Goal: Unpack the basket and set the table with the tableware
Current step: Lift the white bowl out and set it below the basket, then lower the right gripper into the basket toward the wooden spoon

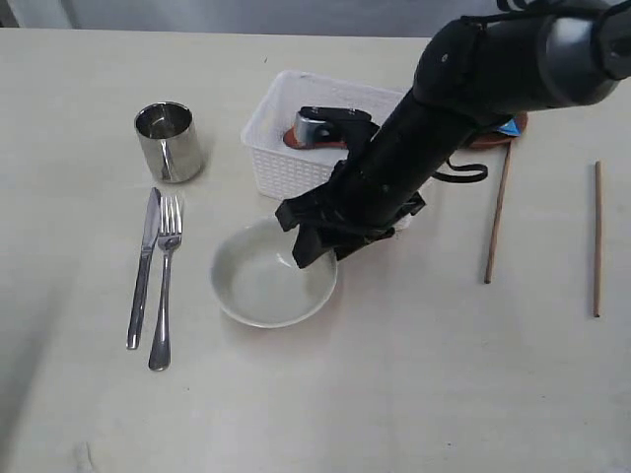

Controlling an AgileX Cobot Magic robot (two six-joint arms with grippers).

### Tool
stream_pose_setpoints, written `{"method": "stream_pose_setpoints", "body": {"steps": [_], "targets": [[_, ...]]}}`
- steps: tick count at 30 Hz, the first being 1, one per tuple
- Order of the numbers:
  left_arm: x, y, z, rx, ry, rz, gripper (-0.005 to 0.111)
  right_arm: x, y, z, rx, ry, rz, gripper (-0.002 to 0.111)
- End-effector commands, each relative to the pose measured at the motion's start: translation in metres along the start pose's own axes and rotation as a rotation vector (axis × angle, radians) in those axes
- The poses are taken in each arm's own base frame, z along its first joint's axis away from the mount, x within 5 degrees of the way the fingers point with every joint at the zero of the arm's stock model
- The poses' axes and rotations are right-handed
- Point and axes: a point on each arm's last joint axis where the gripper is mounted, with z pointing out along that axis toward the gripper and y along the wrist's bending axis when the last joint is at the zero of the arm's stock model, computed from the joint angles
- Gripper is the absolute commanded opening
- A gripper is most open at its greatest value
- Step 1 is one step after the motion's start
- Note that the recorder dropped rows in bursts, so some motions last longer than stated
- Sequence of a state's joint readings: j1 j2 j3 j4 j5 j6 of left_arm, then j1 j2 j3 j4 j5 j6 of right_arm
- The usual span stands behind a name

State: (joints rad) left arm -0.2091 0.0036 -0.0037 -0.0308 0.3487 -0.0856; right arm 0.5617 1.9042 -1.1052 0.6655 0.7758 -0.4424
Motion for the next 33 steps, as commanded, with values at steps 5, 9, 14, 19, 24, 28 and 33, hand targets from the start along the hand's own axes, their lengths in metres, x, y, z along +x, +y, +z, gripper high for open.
{"method": "stream_pose_setpoints", "body": {"steps": [5, 9, 14, 19, 24, 28, 33], "targets": [[0.001, 0.000, 0.000, 0.004, -0.002, 0.005, 0.000, -0.028, 0.015, -0.129, -0.009, -0.268, -0.088, 0.048], [0.001, 0.000, 0.000, 0.004, -0.002, 0.005, 0.000, -0.038, -0.011, -0.145, 0.048, -0.334, -0.057, 0.048], [0.001, 0.000, 0.000, 0.004, -0.002, 0.005, 0.000, -0.072, -0.023, -0.124, 0.132, -0.274, -0.190, 0.048], [0.001, 0.000, 0.000, 0.004, -0.002, 0.005, 0.000, -0.102, -0.028, -0.111, 0.165, -0.234, -0.197, 0.032], [0.001, 0.000, 0.000, 0.004, -0.002, 0.005, 0.000, -0.127, -0.036, -0.086, 0.157, -0.142, -0.106, 0.038], [0.001, 0.000, 0.000, 0.004, -0.002, 0.005, 0.000, -0.142, -0.040, -0.052, 0.213, -0.040, -0.077, 0.040], [0.001, 0.000, 0.000, 0.004, -0.002, 0.005, 0.000, -0.145, -0.045, -0.024, 0.432, 0.006, 0.010, 0.040]]}}
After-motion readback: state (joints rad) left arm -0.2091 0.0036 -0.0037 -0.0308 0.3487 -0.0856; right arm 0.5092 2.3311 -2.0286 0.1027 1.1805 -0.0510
